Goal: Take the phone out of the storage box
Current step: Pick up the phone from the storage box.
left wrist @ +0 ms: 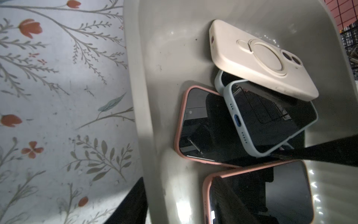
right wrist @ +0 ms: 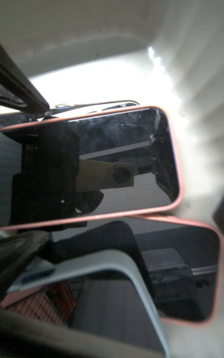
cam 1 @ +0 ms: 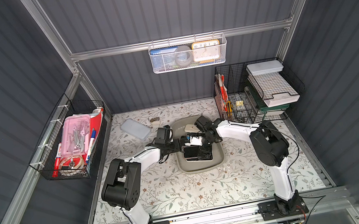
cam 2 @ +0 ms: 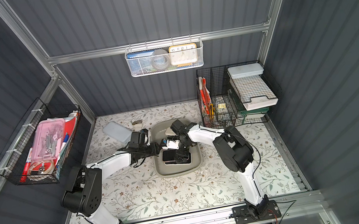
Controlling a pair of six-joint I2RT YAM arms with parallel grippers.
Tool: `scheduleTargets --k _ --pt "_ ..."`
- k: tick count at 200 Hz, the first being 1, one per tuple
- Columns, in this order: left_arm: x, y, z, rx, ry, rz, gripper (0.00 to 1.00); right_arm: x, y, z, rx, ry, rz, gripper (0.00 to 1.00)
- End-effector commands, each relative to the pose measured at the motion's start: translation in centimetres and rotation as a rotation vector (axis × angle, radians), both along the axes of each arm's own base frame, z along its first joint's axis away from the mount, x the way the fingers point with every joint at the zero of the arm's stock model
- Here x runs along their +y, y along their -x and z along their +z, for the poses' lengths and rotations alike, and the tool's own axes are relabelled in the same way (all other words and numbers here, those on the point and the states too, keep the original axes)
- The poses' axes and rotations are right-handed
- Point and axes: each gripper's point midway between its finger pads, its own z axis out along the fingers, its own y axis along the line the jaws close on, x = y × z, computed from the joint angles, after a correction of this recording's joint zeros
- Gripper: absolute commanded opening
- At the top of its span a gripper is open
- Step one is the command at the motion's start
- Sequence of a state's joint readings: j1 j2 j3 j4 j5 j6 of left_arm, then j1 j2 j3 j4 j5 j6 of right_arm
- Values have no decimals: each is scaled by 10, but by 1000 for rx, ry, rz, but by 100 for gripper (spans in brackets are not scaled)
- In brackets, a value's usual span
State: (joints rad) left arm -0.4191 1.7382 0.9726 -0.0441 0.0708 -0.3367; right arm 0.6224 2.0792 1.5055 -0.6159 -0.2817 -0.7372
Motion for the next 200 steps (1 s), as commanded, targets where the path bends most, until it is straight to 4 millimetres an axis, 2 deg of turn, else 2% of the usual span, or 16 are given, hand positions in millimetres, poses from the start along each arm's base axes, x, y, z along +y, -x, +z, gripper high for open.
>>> scheduleTargets --k 1,57,88,155,200 --pt "-3 -1 -2 17 -5 -15 49 -5 7 -1 49 14 8 98" --pt "1 -1 -3 19 -29 0 21 -15 12 1 61 14 -23 98" --pt "6 -1 -5 23 -56 10 9 -13 15 5 77 0 -25 97" --pt "4 2 -6 31 -43 0 4 -10 30 10 50 15 -7 97" --pt "1 4 -13 47 -36 -12 3 -3 17 10 -9 -3 -35 98"
